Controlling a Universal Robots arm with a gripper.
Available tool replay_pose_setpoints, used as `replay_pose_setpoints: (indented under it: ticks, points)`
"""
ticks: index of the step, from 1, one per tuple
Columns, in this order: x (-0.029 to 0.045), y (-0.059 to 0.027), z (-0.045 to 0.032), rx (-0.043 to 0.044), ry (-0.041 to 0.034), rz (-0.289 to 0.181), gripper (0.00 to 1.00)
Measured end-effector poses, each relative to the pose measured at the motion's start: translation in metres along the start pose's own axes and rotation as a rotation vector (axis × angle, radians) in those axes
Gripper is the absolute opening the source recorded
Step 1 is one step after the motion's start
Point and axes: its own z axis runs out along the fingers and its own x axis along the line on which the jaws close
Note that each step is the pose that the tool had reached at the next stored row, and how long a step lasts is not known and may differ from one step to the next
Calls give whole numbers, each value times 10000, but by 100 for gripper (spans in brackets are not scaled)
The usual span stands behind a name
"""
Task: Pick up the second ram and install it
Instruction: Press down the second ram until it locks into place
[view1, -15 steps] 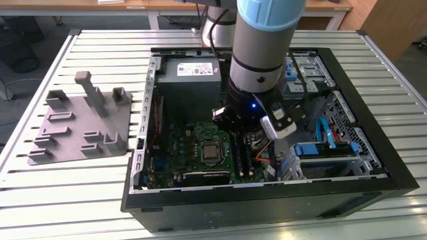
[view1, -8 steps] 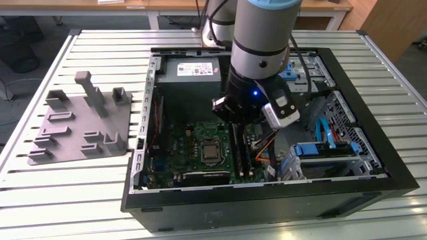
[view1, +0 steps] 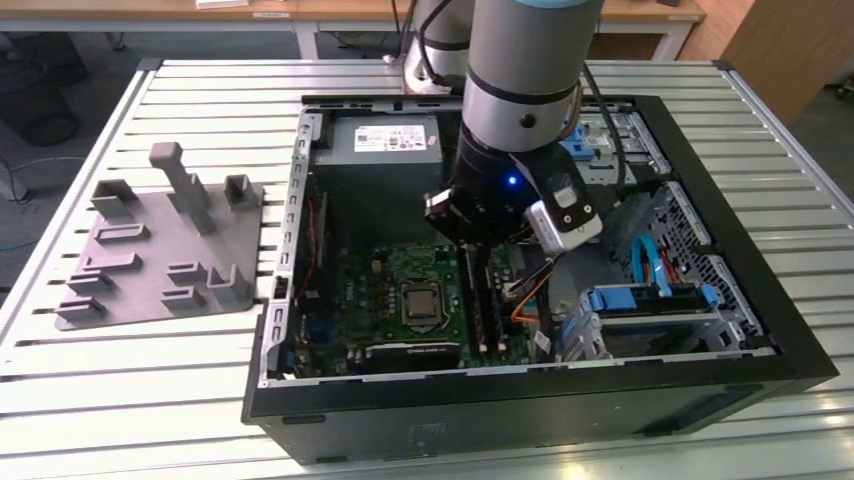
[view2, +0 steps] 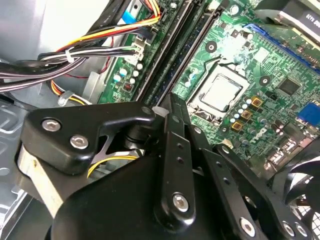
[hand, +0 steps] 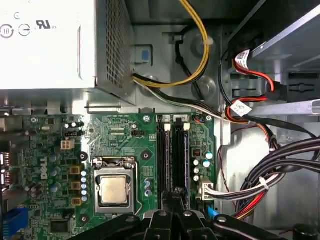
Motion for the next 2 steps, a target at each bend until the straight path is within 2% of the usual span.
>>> replay_pose_setpoints:
  ticks: [2]
  points:
    - [0,0,0,-2,0,0,10]
